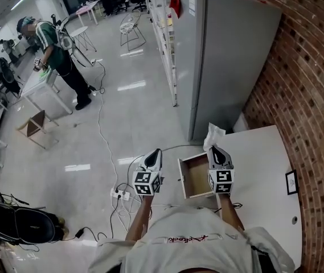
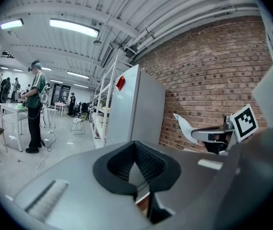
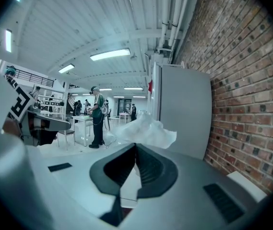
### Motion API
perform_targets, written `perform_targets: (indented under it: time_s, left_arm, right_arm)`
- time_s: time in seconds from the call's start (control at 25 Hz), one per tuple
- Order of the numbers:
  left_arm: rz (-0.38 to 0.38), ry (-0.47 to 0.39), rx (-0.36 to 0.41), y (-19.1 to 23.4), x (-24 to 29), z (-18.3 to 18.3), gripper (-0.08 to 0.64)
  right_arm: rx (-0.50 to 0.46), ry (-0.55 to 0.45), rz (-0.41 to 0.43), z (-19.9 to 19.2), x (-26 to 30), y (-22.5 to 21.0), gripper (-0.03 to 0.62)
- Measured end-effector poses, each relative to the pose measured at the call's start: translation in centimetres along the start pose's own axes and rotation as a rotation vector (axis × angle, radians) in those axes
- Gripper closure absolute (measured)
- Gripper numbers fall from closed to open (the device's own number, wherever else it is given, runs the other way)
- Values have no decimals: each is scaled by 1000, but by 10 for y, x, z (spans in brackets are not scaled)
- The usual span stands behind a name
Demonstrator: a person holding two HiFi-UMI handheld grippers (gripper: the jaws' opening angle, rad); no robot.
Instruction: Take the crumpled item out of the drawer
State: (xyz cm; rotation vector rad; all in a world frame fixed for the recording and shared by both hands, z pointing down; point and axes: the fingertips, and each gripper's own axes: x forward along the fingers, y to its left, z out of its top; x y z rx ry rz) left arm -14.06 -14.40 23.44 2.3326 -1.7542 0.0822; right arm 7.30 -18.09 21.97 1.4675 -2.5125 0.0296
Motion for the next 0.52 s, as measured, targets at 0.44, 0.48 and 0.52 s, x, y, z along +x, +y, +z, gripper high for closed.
perform_targets:
  time_s: [0.44, 0.48, 0.52]
  left_arm:
    - [-18, 20, 22, -3, 0, -9, 551]
    - [-18, 20, 22, -3, 0, -9, 551]
    - [-18, 20, 22, -4, 0, -9, 551]
  right_arm:
    - [2, 2, 6, 0, -1, 5, 578]
    - [1, 2, 8, 0, -1, 6, 577]
    - [0, 3, 11, 0, -1, 7, 578]
